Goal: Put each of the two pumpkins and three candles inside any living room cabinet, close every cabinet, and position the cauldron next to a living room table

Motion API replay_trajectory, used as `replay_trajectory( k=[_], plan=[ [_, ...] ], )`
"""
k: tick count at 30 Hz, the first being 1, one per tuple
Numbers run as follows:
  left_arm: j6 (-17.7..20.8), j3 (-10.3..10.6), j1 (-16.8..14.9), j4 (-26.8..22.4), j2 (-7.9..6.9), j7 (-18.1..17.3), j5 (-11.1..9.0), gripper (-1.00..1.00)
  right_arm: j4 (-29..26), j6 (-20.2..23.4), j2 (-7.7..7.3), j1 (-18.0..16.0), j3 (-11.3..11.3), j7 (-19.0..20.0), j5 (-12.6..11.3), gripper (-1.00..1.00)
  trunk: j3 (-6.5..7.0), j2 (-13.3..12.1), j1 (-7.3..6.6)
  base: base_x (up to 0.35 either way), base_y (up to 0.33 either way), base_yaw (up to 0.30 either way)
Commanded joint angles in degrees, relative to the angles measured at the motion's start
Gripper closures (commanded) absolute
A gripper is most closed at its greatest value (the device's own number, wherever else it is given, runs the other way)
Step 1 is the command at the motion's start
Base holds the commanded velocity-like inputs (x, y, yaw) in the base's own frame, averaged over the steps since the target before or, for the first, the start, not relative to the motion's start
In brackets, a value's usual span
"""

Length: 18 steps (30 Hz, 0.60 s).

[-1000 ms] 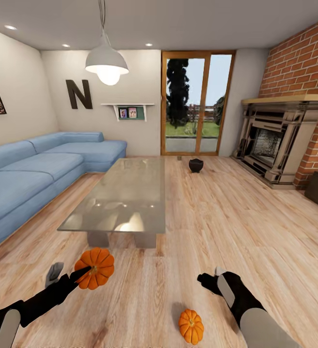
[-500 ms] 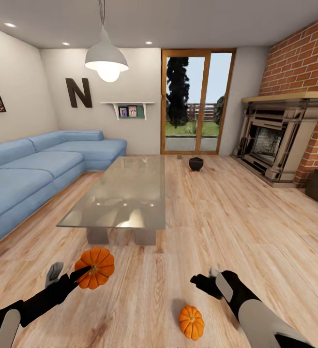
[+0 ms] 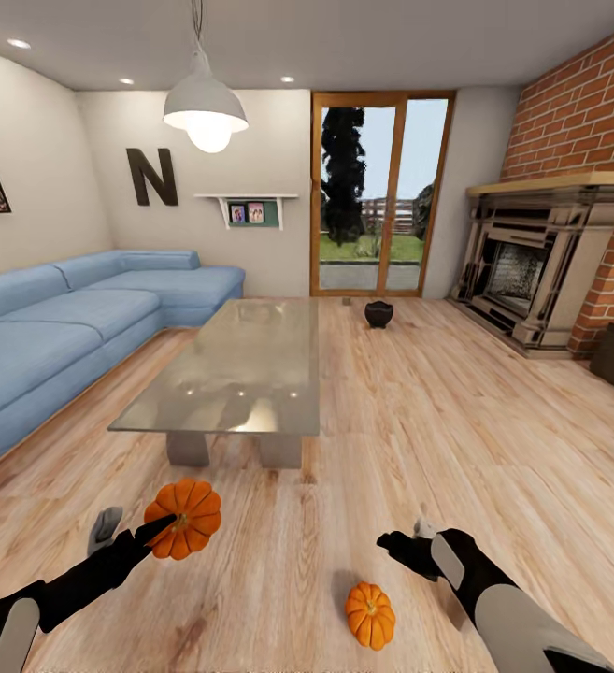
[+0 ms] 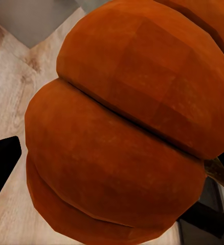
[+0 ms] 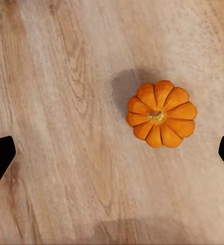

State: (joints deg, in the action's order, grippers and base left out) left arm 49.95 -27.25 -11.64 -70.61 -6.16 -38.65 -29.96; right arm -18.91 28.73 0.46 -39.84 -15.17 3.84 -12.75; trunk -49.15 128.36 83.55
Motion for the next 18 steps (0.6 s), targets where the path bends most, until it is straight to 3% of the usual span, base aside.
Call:
replay_trajectory(
  k=[1,8,18],
  plan=[
    [0.3,-0.1,0.0,0.0,0.01,-0.2,-0.2,1.00,-0.1,0.2,-0.17,0.0,-0.9,0.3,0.1,-1.00,-0.24,0.4,0.21,0.000,0.000,0.000],
    [0.3,-0.1,0.0,0.0,0.01,0.0,-0.1,1.00,0.3,-0.1,-1.35,0.0,-2.0,1.4,0.2,-1.00,-1.50,3.2,1.75,0.000,0.000,0.000],
    [0.2,-0.1,0.0,0.4,0.01,0.1,-0.1,1.00,2.3,-2.6,-1.60,0.0,-2.0,1.6,0.3,-1.00,-3.29,7.3,3.95,0.000,0.000,0.000]
  ],
)
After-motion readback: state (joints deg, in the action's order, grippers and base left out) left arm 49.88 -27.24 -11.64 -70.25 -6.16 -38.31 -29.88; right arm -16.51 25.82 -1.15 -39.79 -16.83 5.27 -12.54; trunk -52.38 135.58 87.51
